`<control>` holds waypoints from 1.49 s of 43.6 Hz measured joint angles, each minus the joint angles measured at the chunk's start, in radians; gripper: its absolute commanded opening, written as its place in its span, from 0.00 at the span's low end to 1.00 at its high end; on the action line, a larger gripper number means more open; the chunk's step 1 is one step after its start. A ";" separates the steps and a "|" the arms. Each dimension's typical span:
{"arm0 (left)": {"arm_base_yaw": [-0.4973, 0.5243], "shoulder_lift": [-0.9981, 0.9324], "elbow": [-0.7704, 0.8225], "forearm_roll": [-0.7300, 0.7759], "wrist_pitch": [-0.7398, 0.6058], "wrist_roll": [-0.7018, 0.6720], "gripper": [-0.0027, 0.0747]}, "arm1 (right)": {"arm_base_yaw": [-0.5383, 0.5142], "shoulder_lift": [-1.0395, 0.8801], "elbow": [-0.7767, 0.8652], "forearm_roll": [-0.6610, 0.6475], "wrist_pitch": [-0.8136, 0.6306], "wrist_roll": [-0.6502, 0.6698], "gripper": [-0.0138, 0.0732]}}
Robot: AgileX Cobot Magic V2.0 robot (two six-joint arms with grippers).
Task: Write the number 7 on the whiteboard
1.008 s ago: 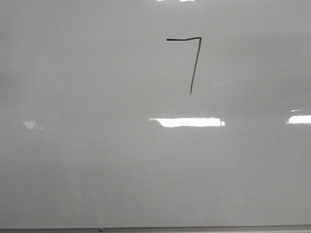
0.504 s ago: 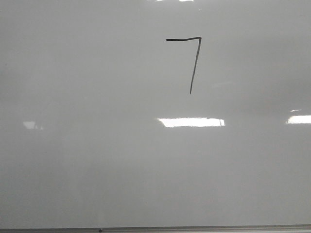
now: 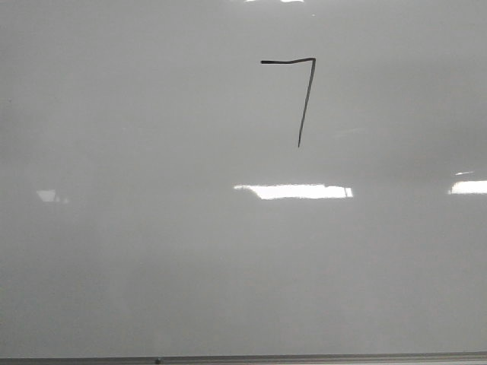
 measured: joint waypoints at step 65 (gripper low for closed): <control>0.484 -0.541 0.745 -0.039 -0.737 0.004 0.01 | 0.000 0.000 0.000 0.000 0.008 0.000 0.08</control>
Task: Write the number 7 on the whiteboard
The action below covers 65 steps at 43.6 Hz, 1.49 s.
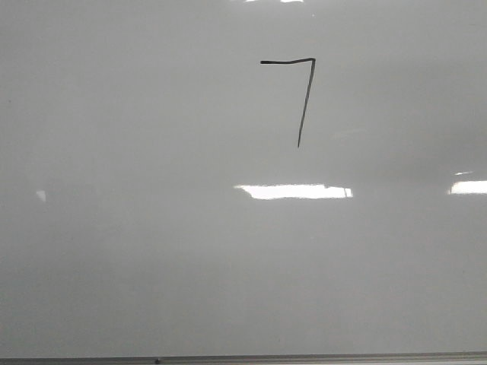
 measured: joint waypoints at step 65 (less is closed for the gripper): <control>0.000 0.000 0.000 0.000 -0.002 0.000 0.01 | -0.294 -0.490 0.840 -0.031 -0.931 -0.014 0.08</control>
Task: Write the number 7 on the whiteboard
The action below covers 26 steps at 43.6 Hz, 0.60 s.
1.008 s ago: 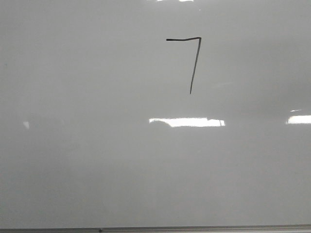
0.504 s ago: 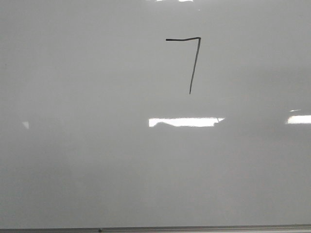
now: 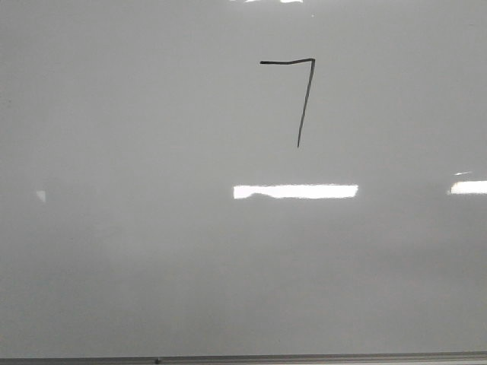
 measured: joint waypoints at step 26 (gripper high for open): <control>0.000 0.000 0.000 0.000 0.000 0.000 0.01 | 0.000 0.000 0.003 0.000 -0.164 0.002 0.08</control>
